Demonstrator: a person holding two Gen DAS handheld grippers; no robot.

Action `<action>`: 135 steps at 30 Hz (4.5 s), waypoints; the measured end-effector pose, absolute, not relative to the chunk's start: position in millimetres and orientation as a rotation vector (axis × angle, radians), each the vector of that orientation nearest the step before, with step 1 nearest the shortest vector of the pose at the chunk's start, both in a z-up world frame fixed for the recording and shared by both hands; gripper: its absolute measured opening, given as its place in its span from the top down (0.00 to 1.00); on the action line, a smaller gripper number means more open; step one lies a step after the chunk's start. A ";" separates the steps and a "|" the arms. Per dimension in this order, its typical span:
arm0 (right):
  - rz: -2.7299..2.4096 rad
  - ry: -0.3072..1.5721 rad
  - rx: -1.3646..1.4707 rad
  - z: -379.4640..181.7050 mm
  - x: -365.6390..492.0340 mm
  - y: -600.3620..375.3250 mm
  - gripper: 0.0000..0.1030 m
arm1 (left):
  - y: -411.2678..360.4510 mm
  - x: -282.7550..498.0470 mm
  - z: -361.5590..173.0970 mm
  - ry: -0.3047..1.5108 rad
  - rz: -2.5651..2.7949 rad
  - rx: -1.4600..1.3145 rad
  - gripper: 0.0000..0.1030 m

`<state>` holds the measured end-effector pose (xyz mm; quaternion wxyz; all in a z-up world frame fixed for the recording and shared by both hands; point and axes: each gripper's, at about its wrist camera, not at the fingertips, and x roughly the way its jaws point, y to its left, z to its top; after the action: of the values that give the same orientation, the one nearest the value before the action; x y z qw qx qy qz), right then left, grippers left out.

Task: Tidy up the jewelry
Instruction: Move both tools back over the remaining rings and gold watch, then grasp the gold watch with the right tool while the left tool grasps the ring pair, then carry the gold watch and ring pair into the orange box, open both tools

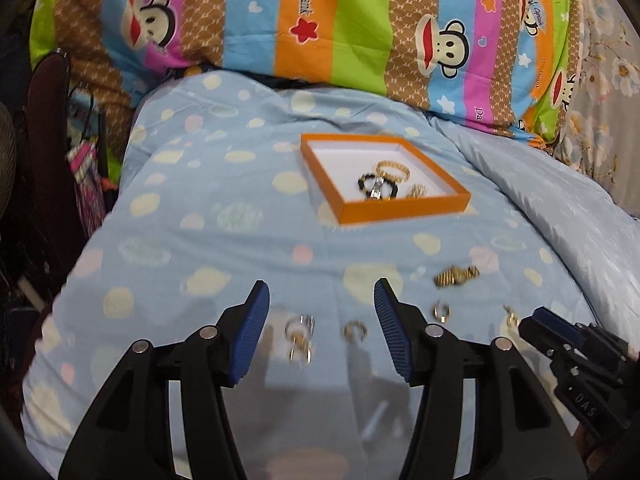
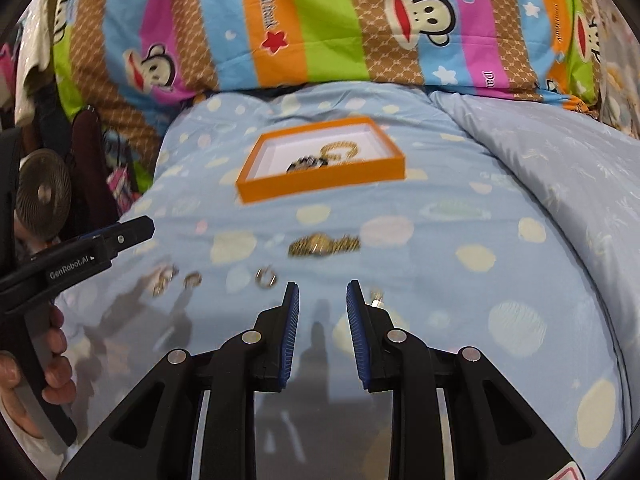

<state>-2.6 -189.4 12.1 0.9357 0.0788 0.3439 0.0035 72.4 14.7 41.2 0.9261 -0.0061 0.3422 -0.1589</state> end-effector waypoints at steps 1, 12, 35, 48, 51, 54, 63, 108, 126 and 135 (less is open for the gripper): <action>0.014 0.709 0.164 11.2 -5.0 -187.8 0.75 | 19.1 68.3 37.5 0.717 -0.329 -0.034 0.49; 0.087 0.752 -0.082 10.7 48.5 -186.9 0.75 | 30.9 41.3 23.0 0.711 -0.312 -0.028 0.44; 0.158 0.908 -0.022 -9.9 123.5 -193.2 0.78 | 42.4 59.3 2.7 0.831 -0.306 -0.115 0.44; 0.055 0.793 0.259 9.2 -1.8 -213.0 0.81 | 31.9 64.7 1.9 0.855 -0.301 -0.043 0.44; 0.047 0.780 0.292 7.0 -25.8 -213.3 0.81 | 25.2 72.0 2.4 0.861 -0.291 -0.001 0.44; 0.050 0.782 0.336 0.8 -38.5 -215.3 0.81 | 19.0 83.0 2.0 0.874 -0.292 0.025 0.45; 0.089 0.747 0.371 -3.6 -37.5 -204.9 0.81 | 5.0 106.0 -4.7 0.888 -0.315 0.073 0.51; -0.006 0.542 0.335 85.1 161.4 -260.6 0.81 | -68.4 213.7 104.9 0.608 -0.433 0.022 0.81; -0.050 0.648 0.380 25.2 225.4 -274.9 0.77 | -92.6 279.8 47.3 0.724 -0.418 0.015 0.79; -0.057 0.601 0.360 38.8 208.3 -273.4 0.76 | -83.2 276.9 53.3 0.713 -0.416 -0.015 0.60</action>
<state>208.3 -273.4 38.8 0.9390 0.1761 0.2942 -0.0279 276.9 -83.2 53.3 0.9161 -0.0075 0.3462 -0.2020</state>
